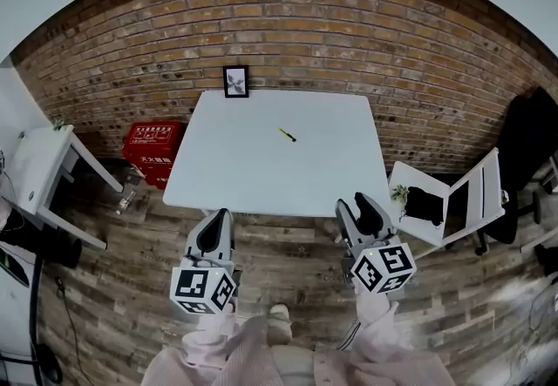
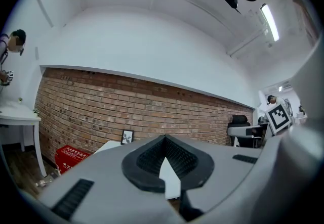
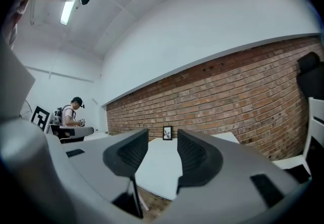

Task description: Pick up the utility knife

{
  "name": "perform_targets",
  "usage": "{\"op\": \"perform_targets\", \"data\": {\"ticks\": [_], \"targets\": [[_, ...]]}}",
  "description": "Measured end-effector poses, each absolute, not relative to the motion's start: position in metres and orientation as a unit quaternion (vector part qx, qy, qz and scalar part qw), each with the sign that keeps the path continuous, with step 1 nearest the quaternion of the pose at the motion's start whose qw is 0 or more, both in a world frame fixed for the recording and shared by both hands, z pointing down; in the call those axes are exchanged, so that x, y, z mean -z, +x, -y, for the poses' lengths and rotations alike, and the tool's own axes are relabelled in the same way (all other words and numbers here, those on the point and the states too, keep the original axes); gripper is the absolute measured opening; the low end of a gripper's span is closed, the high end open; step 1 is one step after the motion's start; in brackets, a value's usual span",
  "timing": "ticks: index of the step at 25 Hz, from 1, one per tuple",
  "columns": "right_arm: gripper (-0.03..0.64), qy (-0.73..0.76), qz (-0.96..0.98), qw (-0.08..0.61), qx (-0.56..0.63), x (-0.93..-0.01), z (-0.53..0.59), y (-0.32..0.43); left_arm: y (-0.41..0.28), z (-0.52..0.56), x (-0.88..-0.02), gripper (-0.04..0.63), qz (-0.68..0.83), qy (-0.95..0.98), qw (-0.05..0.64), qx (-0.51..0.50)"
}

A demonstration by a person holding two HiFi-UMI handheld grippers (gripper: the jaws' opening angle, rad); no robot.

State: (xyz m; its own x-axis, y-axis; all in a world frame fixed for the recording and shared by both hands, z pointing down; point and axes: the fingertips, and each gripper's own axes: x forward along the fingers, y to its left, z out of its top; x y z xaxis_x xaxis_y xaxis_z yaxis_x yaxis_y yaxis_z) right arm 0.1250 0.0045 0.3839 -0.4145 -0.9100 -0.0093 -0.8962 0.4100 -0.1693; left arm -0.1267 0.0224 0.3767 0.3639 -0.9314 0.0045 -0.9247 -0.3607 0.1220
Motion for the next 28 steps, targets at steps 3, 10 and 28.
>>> {"op": "perform_targets", "data": {"ticks": [3, 10, 28], "targets": [[0.161, -0.535, -0.841, 0.046, 0.072, -0.388, 0.012, 0.118, -0.132, -0.004, -0.377, -0.006, 0.561, 0.826, 0.049, 0.036], [0.161, -0.538, -0.839, 0.041, 0.068, -0.39, 0.041, 0.108, -0.143, 0.027, -0.378, -0.006, 0.557, 0.828, 0.047, 0.039], [0.161, -0.528, -0.845, 0.015, 0.083, -0.41, 0.124, 0.091, -0.161, 0.098, -0.401, -0.006, 0.569, 0.818, 0.075, 0.032]]}}
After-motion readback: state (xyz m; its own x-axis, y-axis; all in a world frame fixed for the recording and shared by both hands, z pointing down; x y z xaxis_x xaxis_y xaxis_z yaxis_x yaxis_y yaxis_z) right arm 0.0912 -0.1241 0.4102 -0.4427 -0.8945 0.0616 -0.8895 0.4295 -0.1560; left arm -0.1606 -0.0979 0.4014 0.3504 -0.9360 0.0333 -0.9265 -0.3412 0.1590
